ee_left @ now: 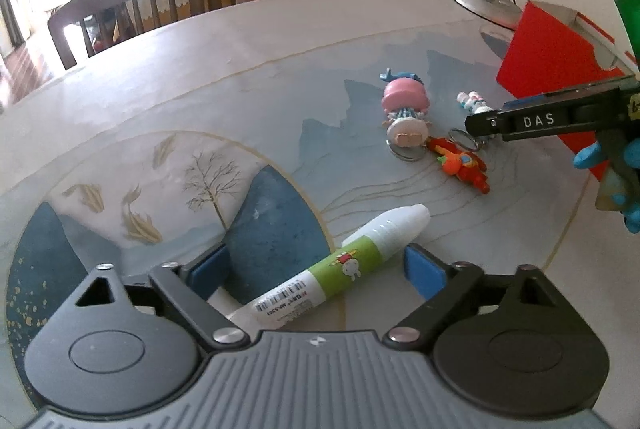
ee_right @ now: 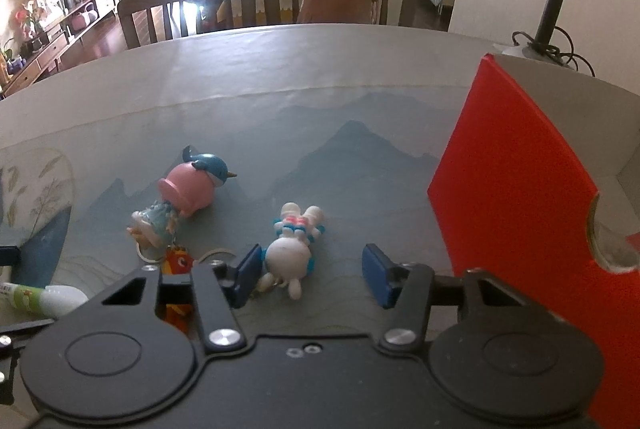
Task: Organize rigid objects
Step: 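Grasp the green-and-white glue stick with the left tool while the right tool grasps the white rabbit figurine, then carry the glue stick and rabbit figurine in both tools into the red box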
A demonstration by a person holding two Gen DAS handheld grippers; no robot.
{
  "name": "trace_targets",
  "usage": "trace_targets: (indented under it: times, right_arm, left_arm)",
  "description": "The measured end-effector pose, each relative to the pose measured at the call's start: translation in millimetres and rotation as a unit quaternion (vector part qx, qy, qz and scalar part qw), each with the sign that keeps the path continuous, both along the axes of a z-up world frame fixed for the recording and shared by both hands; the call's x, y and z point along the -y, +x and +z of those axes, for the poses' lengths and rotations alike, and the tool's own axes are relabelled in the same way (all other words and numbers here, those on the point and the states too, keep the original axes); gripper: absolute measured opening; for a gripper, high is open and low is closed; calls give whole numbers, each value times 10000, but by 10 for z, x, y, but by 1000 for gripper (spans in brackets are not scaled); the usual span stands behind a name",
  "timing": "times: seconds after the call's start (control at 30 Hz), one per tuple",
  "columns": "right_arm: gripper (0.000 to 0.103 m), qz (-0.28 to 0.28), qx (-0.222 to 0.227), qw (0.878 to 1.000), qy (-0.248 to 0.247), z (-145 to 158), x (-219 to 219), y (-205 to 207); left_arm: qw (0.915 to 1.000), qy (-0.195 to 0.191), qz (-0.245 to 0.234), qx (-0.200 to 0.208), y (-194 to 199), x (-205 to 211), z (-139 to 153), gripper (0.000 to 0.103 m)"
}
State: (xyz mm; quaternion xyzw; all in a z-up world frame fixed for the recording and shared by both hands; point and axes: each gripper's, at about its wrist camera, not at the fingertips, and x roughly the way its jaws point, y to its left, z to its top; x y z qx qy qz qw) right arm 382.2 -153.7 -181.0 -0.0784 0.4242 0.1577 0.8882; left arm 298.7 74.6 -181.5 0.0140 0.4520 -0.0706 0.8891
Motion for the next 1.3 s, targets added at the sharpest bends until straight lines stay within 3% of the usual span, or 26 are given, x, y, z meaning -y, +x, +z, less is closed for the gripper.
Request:
trace_targets:
  times: [0.3, 0.43, 0.57, 0.7, 1.07, 1.3]
  right_arm:
    - [28, 125, 28, 9999, 4, 25, -12, -18]
    - [27, 109, -21, 9999, -11, 52, 18, -26]
    - [27, 65, -23, 10000, 50, 92, 79, -61]
    - [27, 36, 13, 9998, 200, 199, 166, -143]
    - [27, 187, 147, 9981, 573, 625, 384, -563]
    - [27, 223, 196, 9971, 697, 910, 506, -854]
  left_arm:
    - [9998, 165, -110, 29, -111, 198, 69, 51]
    - [9998, 182, -43, -74, -143, 288, 97, 33]
    - [9997, 184, 22, -142, -183, 388, 106, 22]
    - [9996, 108, 218, -166, -210, 421, 108, 18]
    - [9939, -569, 839, -425, -370, 315, 181, 17]
    - [9927, -710, 913, -345, -583, 321, 334, 17]
